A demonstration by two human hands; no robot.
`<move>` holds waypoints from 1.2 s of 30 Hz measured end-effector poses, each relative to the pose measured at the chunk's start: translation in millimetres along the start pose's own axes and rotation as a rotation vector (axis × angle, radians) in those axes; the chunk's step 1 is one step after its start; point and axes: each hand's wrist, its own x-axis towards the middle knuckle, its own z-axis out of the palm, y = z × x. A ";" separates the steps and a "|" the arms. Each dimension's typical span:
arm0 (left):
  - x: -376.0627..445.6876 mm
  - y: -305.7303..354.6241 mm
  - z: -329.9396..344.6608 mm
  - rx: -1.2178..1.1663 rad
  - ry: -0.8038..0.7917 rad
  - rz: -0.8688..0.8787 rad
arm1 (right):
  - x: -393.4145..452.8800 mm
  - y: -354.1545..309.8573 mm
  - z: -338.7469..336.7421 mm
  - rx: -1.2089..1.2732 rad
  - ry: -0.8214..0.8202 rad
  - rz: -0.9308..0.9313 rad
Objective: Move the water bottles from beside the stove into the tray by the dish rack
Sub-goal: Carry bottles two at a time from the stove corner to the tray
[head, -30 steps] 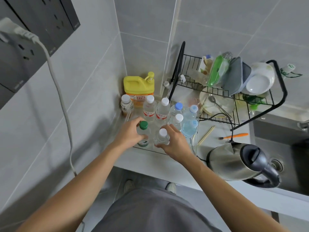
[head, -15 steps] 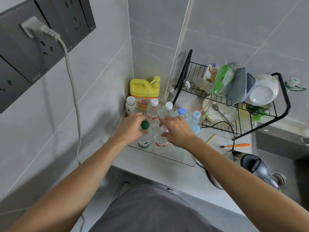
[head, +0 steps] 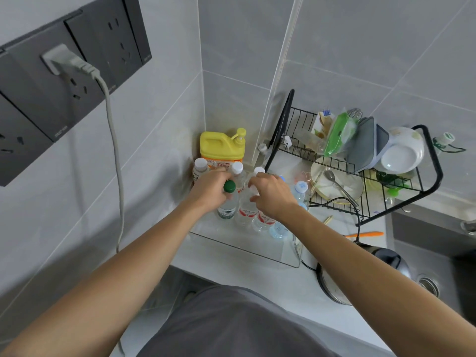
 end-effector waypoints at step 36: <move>-43.4 14.1 -10.0 0.189 0.301 0.060 | -45.5 -2.5 -2.5 0.154 0.303 0.195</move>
